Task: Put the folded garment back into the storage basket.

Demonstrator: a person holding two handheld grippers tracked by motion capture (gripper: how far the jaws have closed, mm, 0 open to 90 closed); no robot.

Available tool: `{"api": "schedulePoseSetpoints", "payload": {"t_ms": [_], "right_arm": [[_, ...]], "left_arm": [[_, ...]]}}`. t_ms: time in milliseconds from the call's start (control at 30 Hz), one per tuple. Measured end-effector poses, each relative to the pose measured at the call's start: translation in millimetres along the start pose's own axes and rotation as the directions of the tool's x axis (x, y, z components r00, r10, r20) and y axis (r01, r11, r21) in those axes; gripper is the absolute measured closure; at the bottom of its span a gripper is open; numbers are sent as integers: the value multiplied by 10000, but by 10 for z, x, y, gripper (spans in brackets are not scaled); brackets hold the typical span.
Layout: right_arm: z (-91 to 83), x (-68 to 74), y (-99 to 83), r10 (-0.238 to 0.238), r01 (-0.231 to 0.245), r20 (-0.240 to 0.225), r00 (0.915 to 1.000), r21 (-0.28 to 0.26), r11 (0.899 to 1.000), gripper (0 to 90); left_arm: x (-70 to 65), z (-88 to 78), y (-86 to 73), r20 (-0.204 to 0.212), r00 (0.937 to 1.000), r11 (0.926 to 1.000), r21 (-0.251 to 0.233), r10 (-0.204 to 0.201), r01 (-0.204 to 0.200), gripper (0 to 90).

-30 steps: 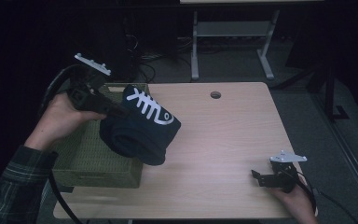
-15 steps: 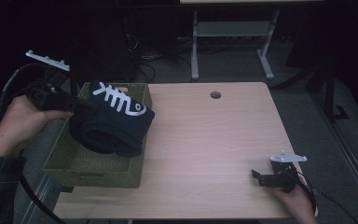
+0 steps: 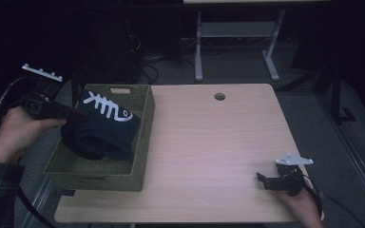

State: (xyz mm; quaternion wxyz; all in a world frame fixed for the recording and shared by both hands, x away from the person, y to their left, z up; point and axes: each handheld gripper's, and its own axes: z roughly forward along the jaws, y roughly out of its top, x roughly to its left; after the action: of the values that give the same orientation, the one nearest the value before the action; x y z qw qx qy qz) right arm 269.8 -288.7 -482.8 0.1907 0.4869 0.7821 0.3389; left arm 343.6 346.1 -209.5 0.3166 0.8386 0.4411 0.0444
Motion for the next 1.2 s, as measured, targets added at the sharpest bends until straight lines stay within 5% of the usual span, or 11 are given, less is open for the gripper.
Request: {"api": "schedulePoseSetpoints", "payload": {"t_ms": [467,967,1200], "right_arm": [[-2,-1,1,-6,6,-2,10000,19,10000,95],[-2,-2,1,14,-15,24,10000,23,10000,95],[-2,-1,1,29,-29,34,10000,28,10000,96]], "left_arm": [[170,429,-161,389,9973,9973,423,-621,604,757],[390,687,-424,764,9893,9917,442,-1242,1211,759],[499,839,-504,315,9905,9894,601,-1340,1320,755]]}}
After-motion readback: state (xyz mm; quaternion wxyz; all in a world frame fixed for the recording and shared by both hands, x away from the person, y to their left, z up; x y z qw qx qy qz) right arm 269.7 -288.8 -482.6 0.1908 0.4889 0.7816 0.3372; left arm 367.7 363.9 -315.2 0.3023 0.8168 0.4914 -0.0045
